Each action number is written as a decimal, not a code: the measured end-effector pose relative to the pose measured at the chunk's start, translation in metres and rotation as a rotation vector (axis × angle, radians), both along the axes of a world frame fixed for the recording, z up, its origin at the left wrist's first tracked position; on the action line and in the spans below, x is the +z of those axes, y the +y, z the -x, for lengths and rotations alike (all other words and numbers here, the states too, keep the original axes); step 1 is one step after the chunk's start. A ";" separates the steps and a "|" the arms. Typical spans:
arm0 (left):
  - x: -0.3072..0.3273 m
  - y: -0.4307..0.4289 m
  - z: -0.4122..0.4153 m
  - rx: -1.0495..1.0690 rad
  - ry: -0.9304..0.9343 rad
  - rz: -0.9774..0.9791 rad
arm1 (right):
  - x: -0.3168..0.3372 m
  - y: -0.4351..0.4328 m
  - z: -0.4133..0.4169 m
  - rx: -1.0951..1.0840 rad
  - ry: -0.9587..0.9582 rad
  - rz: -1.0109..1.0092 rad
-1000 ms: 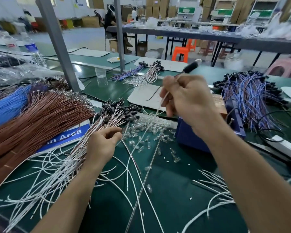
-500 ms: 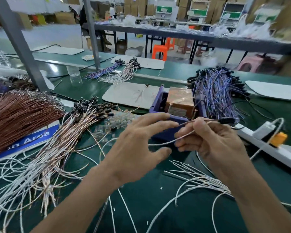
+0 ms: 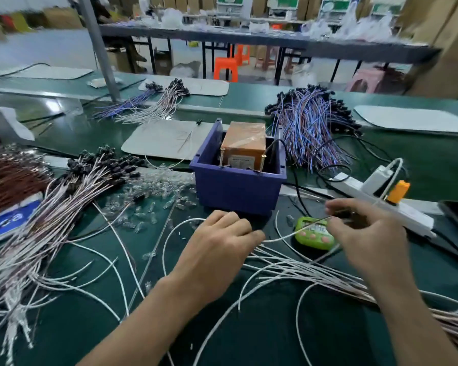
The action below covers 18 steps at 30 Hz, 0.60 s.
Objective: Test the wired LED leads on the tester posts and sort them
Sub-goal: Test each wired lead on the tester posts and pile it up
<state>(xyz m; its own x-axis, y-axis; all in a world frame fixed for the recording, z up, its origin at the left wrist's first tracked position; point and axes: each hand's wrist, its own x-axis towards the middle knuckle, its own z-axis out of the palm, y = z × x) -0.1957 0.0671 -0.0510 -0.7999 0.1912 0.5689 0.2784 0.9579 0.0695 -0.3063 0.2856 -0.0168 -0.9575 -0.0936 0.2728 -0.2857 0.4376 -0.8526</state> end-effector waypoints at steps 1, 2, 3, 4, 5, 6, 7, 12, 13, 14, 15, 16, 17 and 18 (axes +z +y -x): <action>-0.004 0.001 0.001 -0.007 -0.001 0.009 | 0.001 -0.002 -0.003 -0.061 0.152 -0.140; -0.006 0.001 0.001 -0.007 0.002 0.015 | 0.001 -0.006 -0.007 -0.097 0.298 -0.222; -0.008 0.001 0.001 -0.004 0.007 0.018 | 0.002 -0.011 -0.013 -0.101 0.423 -0.268; -0.008 0.000 0.001 0.002 0.008 0.015 | 0.002 -0.017 -0.019 -0.076 0.532 -0.299; -0.009 -0.002 0.000 0.008 0.009 0.012 | 0.000 -0.025 -0.028 -0.026 0.617 -0.331; -0.008 -0.003 -0.001 0.012 0.012 0.009 | -0.003 -0.032 -0.036 0.046 0.688 -0.375; -0.008 -0.005 -0.003 0.010 0.024 0.006 | -0.007 -0.040 -0.045 0.127 0.730 -0.423; -0.011 -0.007 -0.004 -0.021 0.087 -0.131 | -0.034 -0.057 -0.064 0.433 0.389 -0.442; -0.013 -0.007 -0.004 -0.015 0.095 -0.178 | -0.037 -0.057 -0.062 0.441 0.317 -0.416; -0.014 -0.008 -0.003 -0.004 0.101 -0.229 | -0.039 -0.056 -0.058 0.437 0.260 -0.377; -0.015 -0.010 -0.002 0.011 0.102 -0.280 | -0.040 -0.054 -0.053 0.417 0.225 -0.329; -0.015 -0.013 0.000 0.028 0.096 -0.327 | -0.042 -0.052 -0.048 0.393 0.206 -0.280; -0.015 -0.016 0.001 0.044 0.088 -0.363 | -0.042 -0.050 -0.044 0.371 0.191 -0.236; -0.015 -0.019 0.003 0.059 0.078 -0.395 | -0.043 -0.048 -0.040 0.354 0.185 -0.201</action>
